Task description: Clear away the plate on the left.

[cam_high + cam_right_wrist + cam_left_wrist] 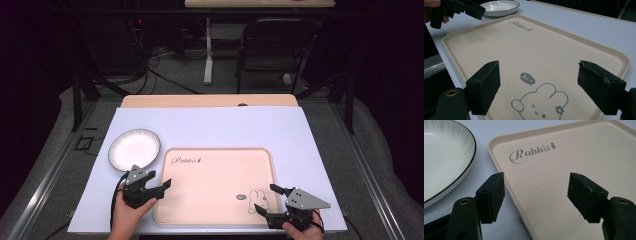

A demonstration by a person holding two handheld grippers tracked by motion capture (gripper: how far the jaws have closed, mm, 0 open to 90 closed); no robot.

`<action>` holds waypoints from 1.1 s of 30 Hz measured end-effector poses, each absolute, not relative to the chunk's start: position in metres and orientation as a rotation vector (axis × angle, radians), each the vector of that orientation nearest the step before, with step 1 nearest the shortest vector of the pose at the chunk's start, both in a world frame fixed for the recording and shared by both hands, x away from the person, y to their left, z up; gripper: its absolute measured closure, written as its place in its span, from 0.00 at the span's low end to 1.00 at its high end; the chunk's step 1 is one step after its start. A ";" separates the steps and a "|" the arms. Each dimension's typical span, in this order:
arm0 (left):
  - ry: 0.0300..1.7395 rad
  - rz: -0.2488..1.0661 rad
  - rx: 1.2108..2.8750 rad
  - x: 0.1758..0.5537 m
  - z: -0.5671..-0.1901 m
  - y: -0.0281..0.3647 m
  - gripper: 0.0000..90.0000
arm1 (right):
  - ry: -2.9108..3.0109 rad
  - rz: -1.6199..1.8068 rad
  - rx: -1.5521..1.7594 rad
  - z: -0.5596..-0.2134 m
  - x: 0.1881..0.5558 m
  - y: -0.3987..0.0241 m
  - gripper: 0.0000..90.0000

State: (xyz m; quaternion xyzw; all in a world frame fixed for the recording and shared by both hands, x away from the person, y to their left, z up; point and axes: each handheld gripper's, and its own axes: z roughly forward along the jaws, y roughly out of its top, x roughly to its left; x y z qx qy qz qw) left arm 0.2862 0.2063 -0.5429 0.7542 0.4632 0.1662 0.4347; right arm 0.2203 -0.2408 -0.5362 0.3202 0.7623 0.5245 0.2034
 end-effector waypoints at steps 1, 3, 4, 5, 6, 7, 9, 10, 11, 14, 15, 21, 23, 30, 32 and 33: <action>1.153 0.414 1.878 0.286 -0.543 0.206 0.33 | 2.128 1.463 0.892 -0.536 0.220 -0.241 0.20; 1.157 0.410 1.880 0.287 -0.543 0.207 0.33 | 2.128 1.464 0.892 -0.536 0.220 -0.241 0.20; 1.161 0.406 1.875 0.287 -0.543 0.207 0.33 | 2.128 1.462 0.893 -0.536 0.220 -0.240 0.20; 1.162 0.405 1.873 0.287 -0.543 0.208 0.33 | 2.131 1.460 0.893 -0.536 0.220 -0.240 0.20; 1.164 0.407 1.870 0.287 -0.542 0.208 0.33 | 2.131 1.459 0.893 -0.536 0.220 -0.240 0.20; 1.166 0.406 1.869 0.287 -0.542 0.209 0.34 | 2.128 1.461 0.894 -0.536 0.220 -0.240 0.20; 1.171 0.398 1.867 0.287 -0.541 0.210 0.34 | 2.129 1.462 0.895 -0.536 0.220 -0.241 0.20; 1.176 0.393 1.866 0.287 -0.541 0.210 0.34 | 2.129 1.462 0.894 -0.536 0.220 -0.241 0.20; 1.185 0.383 1.859 0.287 -0.541 0.211 0.34 | 2.128 1.462 0.893 -0.536 0.220 -0.241 0.20; 1.194 0.372 1.864 0.287 -0.541 0.211 0.34 | 2.128 1.462 0.895 -0.536 0.220 -0.240 0.20; 1.203 0.376 1.873 0.287 -0.540 0.211 0.34 | 2.129 1.461 0.895 -0.536 0.220 -0.240 0.20; 1.232 0.361 1.877 0.289 -0.537 0.212 0.34 | 2.124 1.460 0.899 -0.537 0.220 -0.240 0.20; 1.251 0.356 1.876 0.291 -0.534 0.213 0.34 | 2.122 1.459 0.900 -0.537 0.219 -0.241 0.20; 1.284 0.385 1.877 0.306 -0.519 0.222 0.35 | 2.124 1.458 0.895 -0.537 0.219 -0.241 0.20; 1.287 0.392 1.874 0.308 -0.517 0.223 0.35 | 2.123 1.458 0.897 -0.537 0.219 -0.241 0.20; 1.290 0.399 1.878 0.311 -0.514 0.224 0.35 | 2.123 1.458 0.897 -0.537 0.219 -0.241 0.20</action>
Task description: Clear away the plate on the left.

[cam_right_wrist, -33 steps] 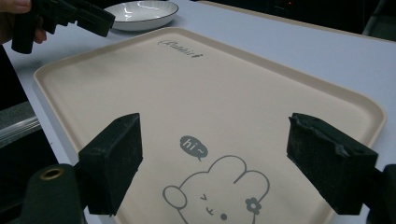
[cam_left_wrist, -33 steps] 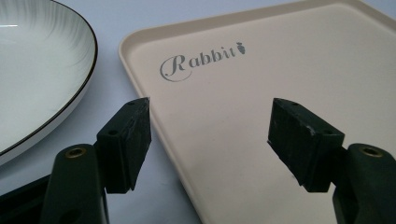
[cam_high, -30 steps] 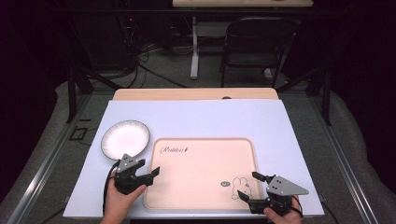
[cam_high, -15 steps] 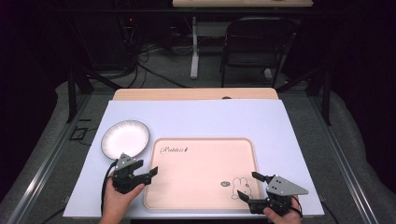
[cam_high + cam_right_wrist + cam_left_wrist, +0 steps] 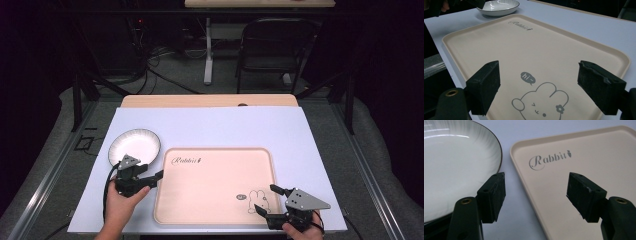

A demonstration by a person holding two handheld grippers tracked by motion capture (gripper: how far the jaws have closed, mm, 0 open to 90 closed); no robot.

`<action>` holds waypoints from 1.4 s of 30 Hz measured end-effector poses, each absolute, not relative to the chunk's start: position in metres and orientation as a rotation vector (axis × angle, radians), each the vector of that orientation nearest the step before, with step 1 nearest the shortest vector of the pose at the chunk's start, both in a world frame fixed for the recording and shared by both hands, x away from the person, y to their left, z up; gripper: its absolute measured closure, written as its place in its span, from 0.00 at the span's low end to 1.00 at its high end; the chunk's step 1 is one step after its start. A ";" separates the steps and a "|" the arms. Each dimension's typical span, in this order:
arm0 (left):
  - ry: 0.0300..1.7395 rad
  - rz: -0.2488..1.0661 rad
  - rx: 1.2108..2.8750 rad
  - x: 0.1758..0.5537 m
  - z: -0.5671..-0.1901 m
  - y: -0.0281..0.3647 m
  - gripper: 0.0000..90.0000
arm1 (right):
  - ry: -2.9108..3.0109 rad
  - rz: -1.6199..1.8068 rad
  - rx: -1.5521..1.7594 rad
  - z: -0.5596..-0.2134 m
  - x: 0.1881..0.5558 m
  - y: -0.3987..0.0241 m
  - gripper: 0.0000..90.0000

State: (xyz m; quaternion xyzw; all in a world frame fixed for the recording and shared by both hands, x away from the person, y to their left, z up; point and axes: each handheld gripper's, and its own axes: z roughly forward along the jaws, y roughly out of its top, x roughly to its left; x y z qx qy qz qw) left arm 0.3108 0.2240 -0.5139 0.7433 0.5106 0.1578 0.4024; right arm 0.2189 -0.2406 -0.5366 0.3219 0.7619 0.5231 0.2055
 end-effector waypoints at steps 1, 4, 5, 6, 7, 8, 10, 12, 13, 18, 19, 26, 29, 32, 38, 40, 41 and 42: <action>1.292 0.405 1.874 0.316 -0.510 0.226 0.35 | 2.122 1.458 0.897 -0.537 0.219 -0.241 0.20; 1.299 0.405 1.873 0.321 -0.506 0.229 0.35 | 2.123 1.457 0.898 -0.537 0.219 -0.241 0.20; 1.313 0.404 1.867 0.328 -0.503 0.232 0.35 | 2.122 1.457 0.898 -0.537 0.219 -0.241 0.20; 1.323 0.406 1.861 0.331 -0.502 0.234 0.35 | 2.123 1.457 0.898 -0.537 0.219 -0.241 0.20; 1.331 0.402 1.858 0.334 -0.501 0.235 0.35 | 2.122 1.457 0.899 -0.537 0.219 -0.241 0.20; 1.331 0.402 1.858 0.334 -0.501 0.235 0.35 | 2.123 1.456 0.899 -0.537 0.219 -0.241 0.20; 1.352 0.397 1.856 0.342 -0.498 0.239 0.35 | 2.123 1.456 0.900 -0.537 0.219 -0.241 0.20; 1.358 0.401 1.859 0.345 -0.497 0.240 0.35 | 2.122 1.457 0.901 -0.537 0.219 -0.241 0.20; 1.365 0.410 1.856 0.349 -0.494 0.241 0.35 | 2.123 1.456 0.901 -0.537 0.219 -0.241 0.20; 1.381 0.416 1.848 0.356 -0.489 0.244 0.35 | 2.123 1.456 0.901 -0.537 0.219 -0.241 0.20; 1.385 0.418 1.842 0.358 -0.489 0.244 0.35 | 2.124 1.455 0.901 -0.537 0.218 -0.241 0.20; 1.421 0.441 1.837 0.372 -0.484 0.247 0.35 | 2.123 1.456 0.901 -0.537 0.219 -0.241 0.20; 1.450 0.450 1.830 0.381 -0.481 0.250 0.35 | 2.124 1.457 0.901 -0.537 0.219 -0.241 0.20; 1.464 0.445 1.824 0.386 -0.479 0.251 0.35 | 2.124 1.457 0.901 -0.537 0.219 -0.241 0.20; 1.503 0.494 1.809 0.400 -0.474 0.260 0.35 | 2.125 1.456 0.902 -0.537 0.218 -0.241 0.20; 1.518 0.503 1.801 0.403 -0.473 0.264 0.35 | 2.126 1.455 0.901 -0.537 0.219 -0.241 0.20; 1.518 0.503 1.801 0.403 -0.473 0.264 0.35 | 2.126 1.455 0.901 -0.537 0.219 -0.241 0.20; 1.524 0.504 1.800 0.404 -0.473 0.265 0.35 | 2.127 1.455 0.901 -0.537 0.219 -0.241 0.20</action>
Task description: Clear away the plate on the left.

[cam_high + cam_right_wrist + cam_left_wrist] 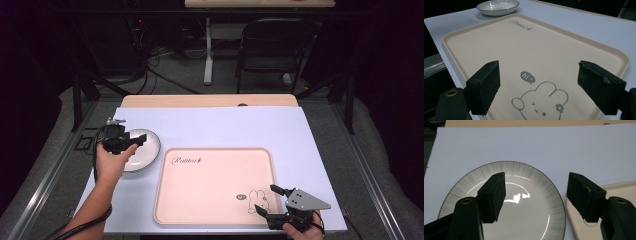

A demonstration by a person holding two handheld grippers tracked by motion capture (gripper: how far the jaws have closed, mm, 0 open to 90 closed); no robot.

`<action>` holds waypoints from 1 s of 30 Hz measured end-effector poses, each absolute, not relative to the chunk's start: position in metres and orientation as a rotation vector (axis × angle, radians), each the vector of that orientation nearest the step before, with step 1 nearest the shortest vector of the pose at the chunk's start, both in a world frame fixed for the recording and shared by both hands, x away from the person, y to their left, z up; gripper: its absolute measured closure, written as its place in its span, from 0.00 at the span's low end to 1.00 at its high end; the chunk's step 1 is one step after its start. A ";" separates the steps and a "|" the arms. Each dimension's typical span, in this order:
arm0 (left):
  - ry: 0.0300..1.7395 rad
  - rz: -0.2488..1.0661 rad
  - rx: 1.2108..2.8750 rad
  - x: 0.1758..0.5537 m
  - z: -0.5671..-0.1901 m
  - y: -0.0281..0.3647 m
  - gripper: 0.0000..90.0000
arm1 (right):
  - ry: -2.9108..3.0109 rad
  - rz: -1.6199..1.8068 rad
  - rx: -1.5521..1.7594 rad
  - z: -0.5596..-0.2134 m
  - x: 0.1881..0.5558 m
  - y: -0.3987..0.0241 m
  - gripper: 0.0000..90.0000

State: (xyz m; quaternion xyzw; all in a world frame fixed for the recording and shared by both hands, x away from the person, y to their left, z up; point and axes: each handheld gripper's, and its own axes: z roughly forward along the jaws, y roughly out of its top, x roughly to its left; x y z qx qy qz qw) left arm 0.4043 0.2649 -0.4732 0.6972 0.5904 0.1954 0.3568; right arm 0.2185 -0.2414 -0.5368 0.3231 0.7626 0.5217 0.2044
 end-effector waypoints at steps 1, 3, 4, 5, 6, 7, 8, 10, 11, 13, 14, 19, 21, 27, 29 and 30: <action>1.530 0.506 1.796 0.406 -0.473 0.266 0.35 | 2.127 1.456 0.900 -0.537 0.219 -0.241 0.20; 1.543 0.511 1.792 0.409 -0.472 0.269 0.35 | 2.128 1.455 0.901 -0.537 0.219 -0.241 0.20; 1.545 0.517 1.793 0.410 -0.471 0.270 0.35 | 2.128 1.456 0.901 -0.537 0.219 -0.241 0.20; 1.547 0.523 1.796 0.411 -0.470 0.270 0.35 | 2.127 1.457 0.902 -0.537 0.219 -0.241 0.20; 1.546 0.534 1.802 0.412 -0.469 0.271 0.35 | 2.127 1.457 0.902 -0.537 0.219 -0.241 0.20; 1.545 0.543 1.805 0.412 -0.468 0.272 0.35 | 2.127 1.457 0.902 -0.537 0.219 -0.242 0.20; 1.545 0.541 1.810 0.414 -0.467 0.273 0.35 | 2.128 1.457 0.902 -0.537 0.219 -0.241 0.20; 1.548 0.537 1.812 0.414 -0.466 0.274 0.35 | 2.129 1.457 0.902 -0.537 0.219 -0.241 0.20; 1.548 0.536 1.809 0.415 -0.466 0.275 0.35 | 2.129 1.457 0.903 -0.537 0.219 -0.241 0.20; 1.550 0.519 1.806 0.417 -0.467 0.276 0.35 | 2.129 1.458 0.903 -0.537 0.219 -0.241 0.20; 1.552 0.518 1.807 0.417 -0.467 0.277 0.35 | 2.129 1.458 0.904 -0.537 0.219 -0.241 0.20; 1.544 0.523 1.797 0.420 -0.471 0.285 0.35 | 2.129 1.460 0.905 -0.537 0.219 -0.241 0.20; 1.546 0.518 1.794 0.420 -0.473 0.288 0.35 | 2.129 1.461 0.909 -0.537 0.219 -0.241 0.20; 1.553 0.510 1.786 0.417 -0.477 0.302 0.35 | 2.129 1.460 0.911 -0.537 0.219 -0.241 0.20; 1.561 0.512 1.788 0.416 -0.478 0.307 0.35 | 2.129 1.458 0.909 -0.537 0.219 -0.241 0.20; 1.556 0.529 1.798 0.415 -0.479 0.311 0.35 | 2.129 1.458 0.907 -0.537 0.219 -0.241 0.20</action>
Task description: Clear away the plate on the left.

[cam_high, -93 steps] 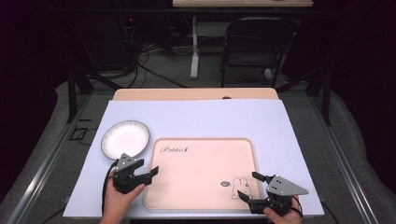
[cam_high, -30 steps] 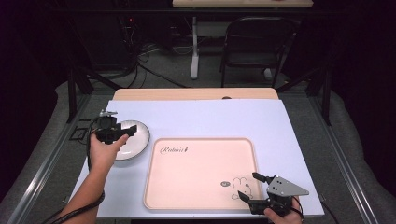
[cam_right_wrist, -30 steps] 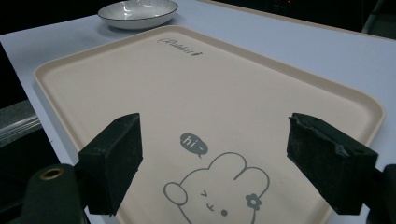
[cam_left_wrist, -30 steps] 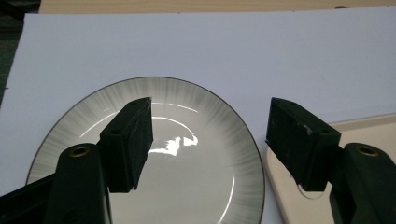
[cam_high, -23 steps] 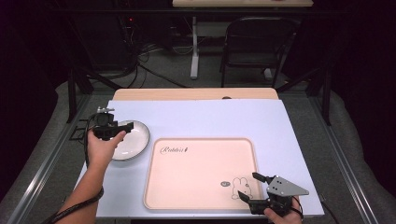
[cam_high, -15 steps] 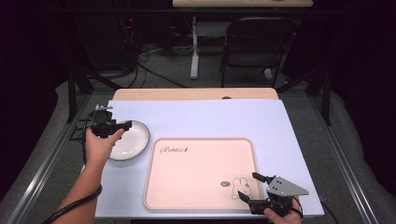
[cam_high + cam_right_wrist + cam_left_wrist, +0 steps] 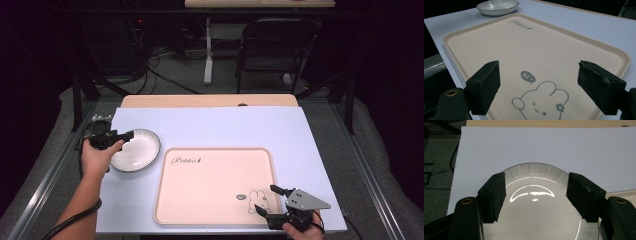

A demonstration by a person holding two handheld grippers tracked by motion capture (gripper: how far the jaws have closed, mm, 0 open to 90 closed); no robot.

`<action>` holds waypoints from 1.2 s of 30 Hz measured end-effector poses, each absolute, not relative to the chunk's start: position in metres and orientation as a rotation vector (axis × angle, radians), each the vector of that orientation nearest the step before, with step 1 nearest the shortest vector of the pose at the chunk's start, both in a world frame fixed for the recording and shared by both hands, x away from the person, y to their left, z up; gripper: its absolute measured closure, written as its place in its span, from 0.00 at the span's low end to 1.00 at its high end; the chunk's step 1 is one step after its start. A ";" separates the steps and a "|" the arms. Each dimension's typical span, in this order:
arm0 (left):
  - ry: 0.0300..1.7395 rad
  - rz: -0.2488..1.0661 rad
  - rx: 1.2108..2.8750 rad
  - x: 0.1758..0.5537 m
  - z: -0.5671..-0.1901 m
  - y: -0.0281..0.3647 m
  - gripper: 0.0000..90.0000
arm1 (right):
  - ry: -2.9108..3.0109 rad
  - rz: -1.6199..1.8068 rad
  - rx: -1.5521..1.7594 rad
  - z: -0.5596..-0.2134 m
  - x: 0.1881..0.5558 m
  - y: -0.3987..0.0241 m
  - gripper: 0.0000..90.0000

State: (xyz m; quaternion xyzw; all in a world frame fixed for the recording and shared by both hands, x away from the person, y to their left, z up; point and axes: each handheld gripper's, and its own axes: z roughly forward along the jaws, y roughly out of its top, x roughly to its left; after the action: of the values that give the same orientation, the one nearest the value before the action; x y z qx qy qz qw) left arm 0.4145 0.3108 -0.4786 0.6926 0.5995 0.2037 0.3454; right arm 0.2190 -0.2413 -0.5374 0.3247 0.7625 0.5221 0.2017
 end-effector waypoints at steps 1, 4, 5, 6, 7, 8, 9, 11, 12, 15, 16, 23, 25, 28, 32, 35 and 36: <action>1.560 0.530 1.801 0.414 -0.479 0.313 0.35 | 2.131 1.458 0.907 -0.537 0.219 -0.241 0.20; 1.567 0.507 1.786 0.410 -0.482 0.322 0.37 | 2.131 1.457 0.907 -0.537 0.219 -0.241 0.20; 1.576 0.505 1.781 0.409 -0.483 0.325 0.37 | 2.131 1.456 0.908 -0.537 0.219 -0.241 0.20; 1.587 0.494 1.776 0.408 -0.484 0.328 0.37 | 2.131 1.456 0.908 -0.537 0.219 -0.241 0.20; 1.596 0.488 1.762 0.407 -0.486 0.331 0.38 | 2.131 1.456 0.908 -0.537 0.219 -0.241 0.20; 1.608 0.484 1.758 0.406 -0.488 0.334 0.38 | 2.130 1.455 0.908 -0.537 0.219 -0.241 0.20; 1.618 0.486 1.750 0.405 -0.489 0.337 0.38 | 2.129 1.455 0.908 -0.537 0.219 -0.241 0.20; 1.638 0.476 1.734 0.403 -0.492 0.342 0.39 | 2.130 1.455 0.908 -0.537 0.219 -0.241 0.20; 1.645 0.472 1.731 0.403 -0.494 0.345 0.39 | 2.130 1.454 0.907 -0.537 0.219 -0.240 0.20; 1.672 0.454 1.715 0.401 -0.499 0.351 0.40 | 2.131 1.454 0.908 -0.537 0.219 -0.240 0.20; 1.679 0.449 1.710 0.400 -0.501 0.352 0.40 | 2.131 1.454 0.909 -0.538 0.219 -0.240 0.20; 1.722 0.375 1.680 0.401 -0.514 0.358 0.47 | 2.132 1.453 0.909 -0.538 0.219 -0.241 0.20; 1.729 0.367 1.683 0.401 -0.517 0.357 0.49 | 2.132 1.453 0.909 -0.538 0.219 -0.241 0.20; 1.741 0.371 1.691 0.401 -0.520 0.357 0.50 | 2.132 1.453 0.908 -0.538 0.219 -0.241 0.20; 1.753 0.363 1.694 0.402 -0.524 0.358 0.53 | 2.131 1.455 0.907 -0.538 0.219 -0.241 0.20; 1.759 0.362 1.699 0.401 -0.526 0.358 0.55 | 2.132 1.455 0.907 -0.538 0.219 -0.241 0.20; 1.762 0.356 1.698 0.401 -0.527 0.358 0.55 | 2.132 1.454 0.907 -0.538 0.219 -0.241 0.20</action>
State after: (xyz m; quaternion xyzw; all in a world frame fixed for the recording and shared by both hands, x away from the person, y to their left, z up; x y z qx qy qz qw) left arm 0.4014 0.3584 -0.5267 0.6486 0.6732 0.1358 0.3283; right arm 0.2190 -0.2411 -0.5376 0.3247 0.7634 0.5207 0.2015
